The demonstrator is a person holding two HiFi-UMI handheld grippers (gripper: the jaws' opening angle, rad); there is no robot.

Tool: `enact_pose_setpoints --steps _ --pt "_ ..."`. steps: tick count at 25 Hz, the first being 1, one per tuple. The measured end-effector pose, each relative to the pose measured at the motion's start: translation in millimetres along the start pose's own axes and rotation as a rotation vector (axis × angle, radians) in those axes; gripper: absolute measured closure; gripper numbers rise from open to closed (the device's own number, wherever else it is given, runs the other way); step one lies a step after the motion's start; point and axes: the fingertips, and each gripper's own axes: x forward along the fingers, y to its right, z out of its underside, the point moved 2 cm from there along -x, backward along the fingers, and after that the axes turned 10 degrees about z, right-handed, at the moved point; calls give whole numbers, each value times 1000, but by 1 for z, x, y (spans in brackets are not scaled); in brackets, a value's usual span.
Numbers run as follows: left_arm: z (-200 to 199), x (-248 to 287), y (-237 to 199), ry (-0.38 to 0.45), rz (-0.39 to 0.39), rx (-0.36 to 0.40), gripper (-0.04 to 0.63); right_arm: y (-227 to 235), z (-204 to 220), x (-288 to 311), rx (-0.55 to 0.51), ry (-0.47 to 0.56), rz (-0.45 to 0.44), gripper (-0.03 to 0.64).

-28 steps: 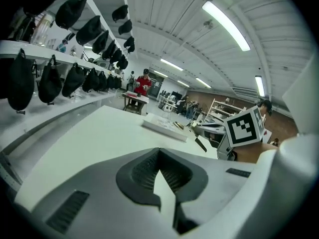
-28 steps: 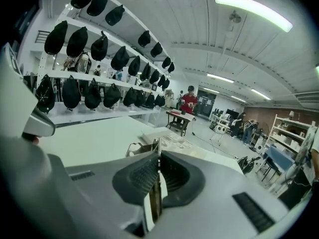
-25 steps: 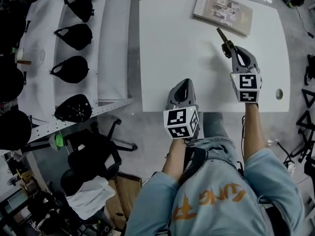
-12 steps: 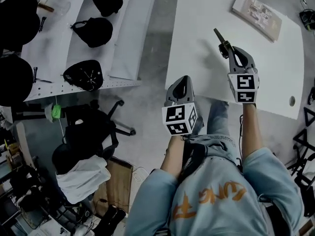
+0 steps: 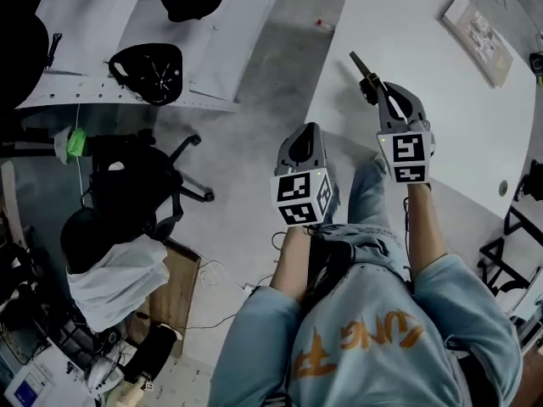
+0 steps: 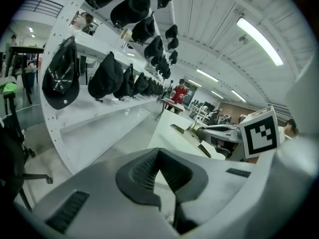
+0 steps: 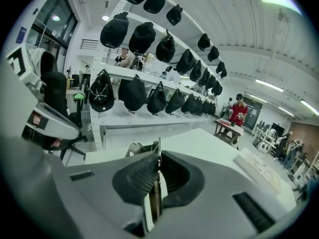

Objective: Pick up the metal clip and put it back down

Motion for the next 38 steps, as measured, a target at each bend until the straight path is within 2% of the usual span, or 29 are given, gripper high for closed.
enact_pose_setpoints --steps 10,25,27,31,34,38 --pt "17 -17 -31 44 -56 -100 586 -77 2 -13 -133 4 -144 586" --pt "18 -26 -43 64 -43 -114 586 -135 15 -17 -396 -4 -175 580" --pt "16 -26 -42 68 -35 -108 586 -140 18 -17 -382 -21 -201 569" --pt "10 -25 -43 75 -9 -103 586 -148 22 -18 -319 -66 -275 488" --pt "7 -25 -46 74 -9 -102 586 -151 17 -21 -267 -66 -304 479" --pt "-4 -23 -48 91 -9 -95 586 -145 -2 -28 -127 -27 -330 476"
